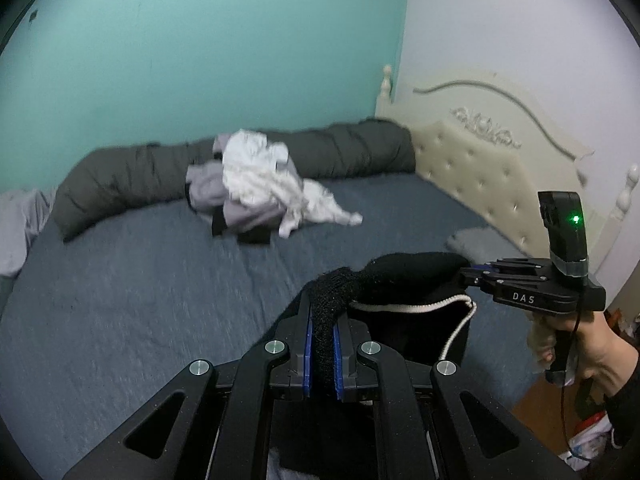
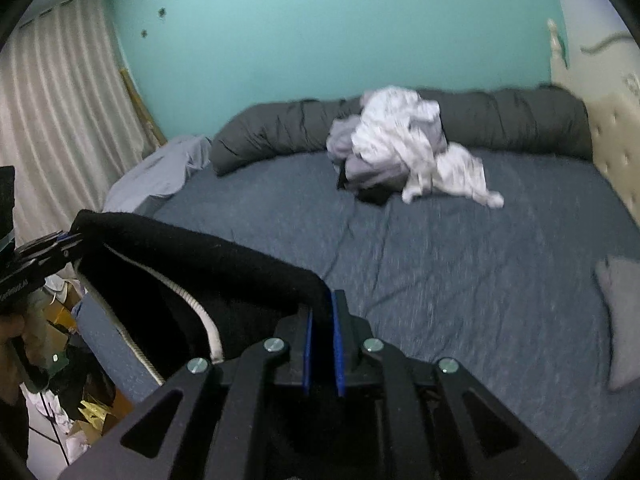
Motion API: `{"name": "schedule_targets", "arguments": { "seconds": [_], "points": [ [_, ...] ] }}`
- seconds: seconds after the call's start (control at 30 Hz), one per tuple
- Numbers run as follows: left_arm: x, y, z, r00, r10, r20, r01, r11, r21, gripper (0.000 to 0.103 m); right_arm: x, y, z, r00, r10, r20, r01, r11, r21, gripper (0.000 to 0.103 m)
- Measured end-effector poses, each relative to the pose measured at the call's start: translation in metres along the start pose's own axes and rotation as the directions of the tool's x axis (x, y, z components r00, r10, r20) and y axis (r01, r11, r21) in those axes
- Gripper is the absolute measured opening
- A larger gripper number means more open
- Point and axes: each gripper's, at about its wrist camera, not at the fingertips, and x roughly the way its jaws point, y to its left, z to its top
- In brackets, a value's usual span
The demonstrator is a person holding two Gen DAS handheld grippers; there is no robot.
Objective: Fold clothes
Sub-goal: 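Hold the hoodie up with both grippers, stretching it between them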
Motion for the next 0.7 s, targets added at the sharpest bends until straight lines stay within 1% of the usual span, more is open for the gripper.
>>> {"name": "schedule_targets", "arguments": {
  "seconds": [0.1, 0.17, 0.23, 0.3, 0.37, 0.47, 0.5, 0.53, 0.6, 0.7],
  "points": [
    [0.017, 0.004, -0.015, 0.999, -0.004, -0.038, 0.003, 1.0, -0.019, 0.008, 0.018, -0.003, -0.019, 0.998, -0.038, -0.04, 0.038, 0.999, -0.008, 0.017],
    [0.026, 0.007, -0.022, 0.998, -0.001, -0.056, 0.0, 1.0, -0.025, 0.008, 0.02, -0.005, -0.027, 0.998, -0.048, -0.046, 0.048, 0.999, -0.017, 0.02],
    [0.032, 0.01, -0.027, 0.998, 0.004, -0.067, -0.006, 0.999, -0.034, 0.008, 0.02, -0.007, -0.034, 0.997, -0.055, -0.047, 0.054, 0.998, -0.022, 0.027],
    [0.036, 0.014, -0.03, 0.997, 0.008, -0.074, -0.011, 0.999, -0.046, 0.008, 0.019, -0.01, -0.04, 0.997, -0.056, -0.045, 0.055, 0.998, -0.025, 0.03],
    [0.037, 0.016, -0.031, 0.997, 0.008, -0.076, -0.012, 0.998, -0.054, 0.008, 0.016, -0.012, -0.047, 0.998, -0.048, -0.039, 0.047, 0.998, -0.033, 0.031],
    [0.036, 0.018, -0.033, 0.997, 0.01, -0.072, -0.014, 0.999, -0.051, 0.008, 0.017, -0.014, -0.057, 0.999, -0.029, -0.041, 0.027, 0.998, -0.053, 0.035],
    [0.035, 0.017, -0.033, 0.997, 0.011, -0.071, -0.015, 0.999, -0.047, 0.008, 0.019, -0.014, -0.06, 0.998, -0.028, -0.048, 0.025, 0.998, -0.064, 0.038],
    [0.035, 0.016, -0.033, 0.997, 0.013, -0.07, -0.016, 0.999, -0.041, 0.008, 0.022, -0.013, -0.063, 0.998, -0.044, -0.055, 0.039, 0.996, -0.086, 0.042],
    [0.035, 0.016, -0.032, 0.998, 0.012, -0.068, -0.015, 0.999, -0.036, 0.008, 0.027, -0.01, -0.068, 0.995, -0.076, -0.067, 0.067, 0.99, -0.126, 0.046],
    [0.035, 0.017, -0.032, 0.998, 0.009, -0.067, -0.011, 0.999, -0.039, 0.008, 0.034, -0.007, -0.071, 0.992, -0.111, -0.066, 0.1, 0.982, -0.158, 0.047]
  ]
}}
